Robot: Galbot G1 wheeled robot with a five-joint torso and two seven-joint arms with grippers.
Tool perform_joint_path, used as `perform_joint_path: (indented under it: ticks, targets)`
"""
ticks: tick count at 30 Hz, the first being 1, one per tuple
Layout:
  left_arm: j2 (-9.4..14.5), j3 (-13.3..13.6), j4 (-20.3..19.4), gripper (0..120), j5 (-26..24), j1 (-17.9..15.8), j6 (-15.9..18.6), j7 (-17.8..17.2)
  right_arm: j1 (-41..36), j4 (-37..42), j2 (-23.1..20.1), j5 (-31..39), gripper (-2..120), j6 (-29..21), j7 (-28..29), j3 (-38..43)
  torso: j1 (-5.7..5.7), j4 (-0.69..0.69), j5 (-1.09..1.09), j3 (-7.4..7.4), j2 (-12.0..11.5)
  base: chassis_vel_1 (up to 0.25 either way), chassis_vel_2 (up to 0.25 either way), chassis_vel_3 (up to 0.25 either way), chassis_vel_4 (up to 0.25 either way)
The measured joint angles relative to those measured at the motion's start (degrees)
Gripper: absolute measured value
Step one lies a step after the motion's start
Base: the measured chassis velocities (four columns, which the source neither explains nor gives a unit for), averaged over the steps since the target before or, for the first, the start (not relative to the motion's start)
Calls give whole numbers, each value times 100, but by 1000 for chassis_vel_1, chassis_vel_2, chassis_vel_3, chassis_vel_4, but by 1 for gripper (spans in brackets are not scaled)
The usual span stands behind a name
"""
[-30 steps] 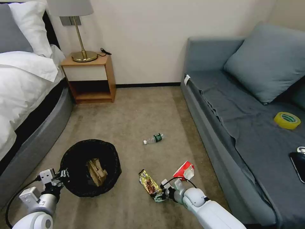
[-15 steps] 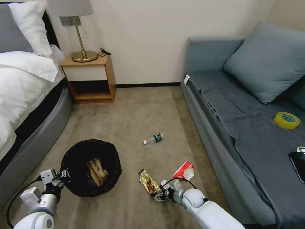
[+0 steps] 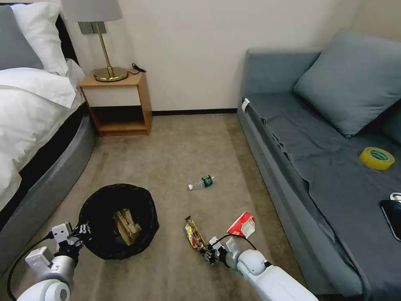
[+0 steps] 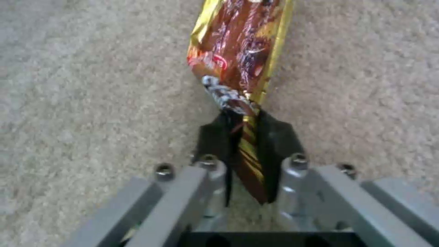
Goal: Pick up the trash bin, then pick up the garbage on the floor and place it into the trash bin.
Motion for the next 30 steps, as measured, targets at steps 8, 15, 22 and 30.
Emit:
perform_joint_path:
  ticks: [8,15,22,30]
  targets:
    - [3,-4,0,4,-5,-6,-4,7,-4,73,-3,186,0,64,38,12,0,0,-1,0,0,0,0,0,0]
    - [-17,56,6,4,12,-12,-4,7,27,459,-109,457,0,82,139,179,0,-1,-1,0,0,0,0,0,0]
    - [-18,136,13,4,13,-24,14,1,61,1060,-297,718,0,72,289,458,0,-1,-1,0,0,0,0,0,0]
    - [-44,343,-4,4,12,-42,99,-43,166,2698,-882,1521,0,-316,653,779,0,-1,-1,0,0,0,0,0,0]
